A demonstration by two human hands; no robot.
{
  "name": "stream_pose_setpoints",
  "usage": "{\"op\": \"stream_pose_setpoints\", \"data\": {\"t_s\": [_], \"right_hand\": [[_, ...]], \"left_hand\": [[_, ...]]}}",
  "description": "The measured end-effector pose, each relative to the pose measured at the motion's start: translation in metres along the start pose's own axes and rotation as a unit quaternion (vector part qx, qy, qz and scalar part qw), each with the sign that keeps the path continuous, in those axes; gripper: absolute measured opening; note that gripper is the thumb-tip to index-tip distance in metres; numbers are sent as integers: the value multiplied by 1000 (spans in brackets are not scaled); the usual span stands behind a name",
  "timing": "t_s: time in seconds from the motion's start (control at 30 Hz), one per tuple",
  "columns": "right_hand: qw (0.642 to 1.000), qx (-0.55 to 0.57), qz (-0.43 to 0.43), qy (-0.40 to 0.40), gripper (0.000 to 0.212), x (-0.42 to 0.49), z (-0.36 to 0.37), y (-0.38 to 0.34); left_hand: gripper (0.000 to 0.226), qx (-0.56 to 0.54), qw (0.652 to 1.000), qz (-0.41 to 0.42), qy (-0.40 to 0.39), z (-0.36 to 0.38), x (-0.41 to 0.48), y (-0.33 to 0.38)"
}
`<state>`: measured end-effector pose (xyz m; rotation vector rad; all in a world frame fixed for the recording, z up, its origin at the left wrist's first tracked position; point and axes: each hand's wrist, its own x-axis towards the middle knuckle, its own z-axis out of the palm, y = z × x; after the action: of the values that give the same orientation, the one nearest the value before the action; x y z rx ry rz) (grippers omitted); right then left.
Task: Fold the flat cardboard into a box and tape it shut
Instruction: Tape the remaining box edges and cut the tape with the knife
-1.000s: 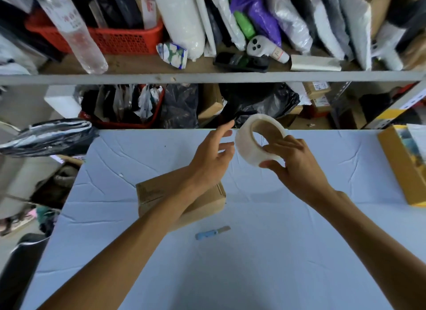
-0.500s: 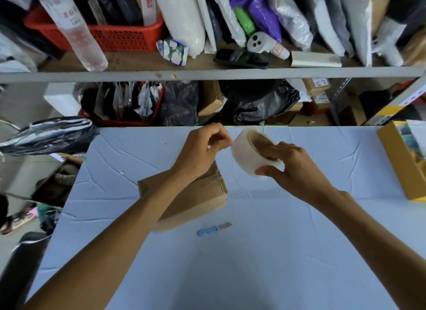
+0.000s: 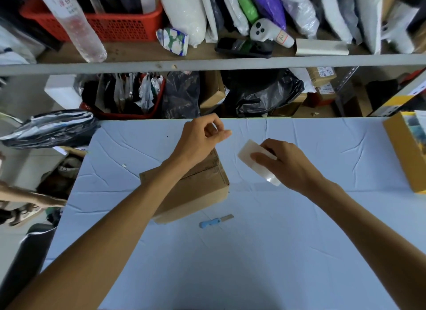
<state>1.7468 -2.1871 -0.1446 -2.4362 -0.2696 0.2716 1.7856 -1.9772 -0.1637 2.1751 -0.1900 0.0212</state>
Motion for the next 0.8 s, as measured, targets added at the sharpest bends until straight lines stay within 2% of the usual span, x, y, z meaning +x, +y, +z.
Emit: {"op": "stream_pose_setpoints", "data": {"t_s": [0.23, 0.37, 0.43, 0.47, 0.5, 0.57, 0.63, 0.7, 0.8], "right_hand": [[990, 132, 3, -50, 19, -1, -8, 1], [988, 151, -2, -25, 20, 0, -8, -2], [987, 159, 38, -13, 14, 5, -4, -1], [987, 143, 73, -10, 19, 9, 0, 0], [986, 113, 121, -14, 33, 12, 6, 2], [967, 64, 242, -35, 52, 13, 21, 4], [945, 90, 309, -55, 55, 9, 32, 6], [933, 149, 323, -62, 56, 0, 36, 5], [929, 223, 290, -61, 46, -12, 35, 2]], "left_hand": [[17, 17, 999, -37, -18, -11, 8, 4], [13, -15, 997, -74, 0, -17, 11, 6], [11, -24, 997, -64, 39, -20, 13, 9], [13, -8, 997, -47, 59, -20, 13, 10], [15, 7, 997, -34, 71, -21, 14, 10], [14, 28, 998, -28, 51, -19, 15, 8], [11, 46, 998, -44, 20, -16, 16, 0], [10, 58, 997, -59, 6, -15, 17, -8], [10, 71, 996, -60, -5, -16, 20, -14]]}}
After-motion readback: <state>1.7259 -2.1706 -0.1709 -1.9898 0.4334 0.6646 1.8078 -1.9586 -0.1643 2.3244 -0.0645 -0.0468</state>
